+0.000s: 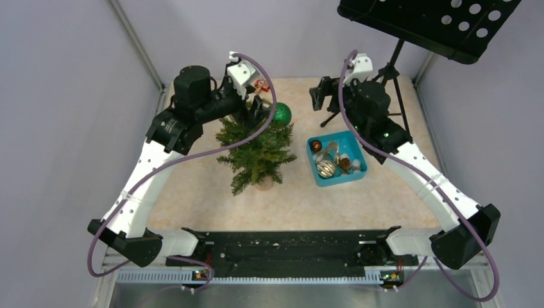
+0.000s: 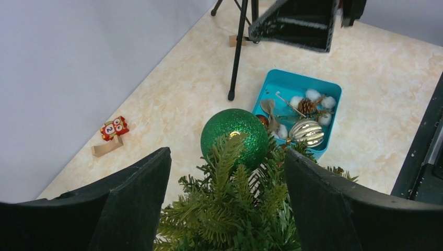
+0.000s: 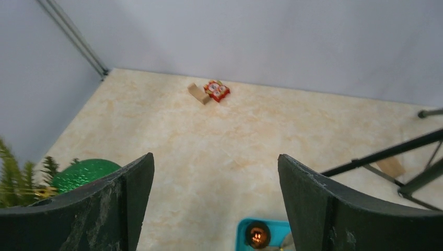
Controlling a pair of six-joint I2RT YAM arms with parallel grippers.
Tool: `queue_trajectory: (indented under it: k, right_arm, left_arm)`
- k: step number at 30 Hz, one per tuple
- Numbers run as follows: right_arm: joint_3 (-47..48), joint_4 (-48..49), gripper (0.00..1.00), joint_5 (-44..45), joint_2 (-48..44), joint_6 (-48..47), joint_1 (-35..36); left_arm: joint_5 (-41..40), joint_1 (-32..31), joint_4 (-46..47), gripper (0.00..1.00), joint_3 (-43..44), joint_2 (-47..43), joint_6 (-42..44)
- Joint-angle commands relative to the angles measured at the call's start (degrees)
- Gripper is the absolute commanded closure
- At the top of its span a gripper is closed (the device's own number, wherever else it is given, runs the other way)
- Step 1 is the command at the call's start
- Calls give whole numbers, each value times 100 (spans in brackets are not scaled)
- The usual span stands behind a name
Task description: Decorate the small christmas tree
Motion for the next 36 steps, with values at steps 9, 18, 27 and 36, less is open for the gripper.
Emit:
queue_trajectory:
  k: [9, 18, 27, 36]
  right_arm:
    - [-974, -332, 19, 1434, 391, 161, -101]
    - [-1417, -673, 30, 2126, 1067, 299, -107]
    - [-1550, -890, 37, 2655, 1755, 329, -116]
    - [-1635, -1047, 47, 2443, 2061, 515, -129]
  left_arm:
    - [-310, -28, -29, 14, 488, -39, 24]
    - [-895, -28, -311, 10, 774, -377, 5]
    - [-1668, -16, -578, 6, 384, -997, -108]
    - [-2502, 18, -441, 2, -625, -1855, -27]
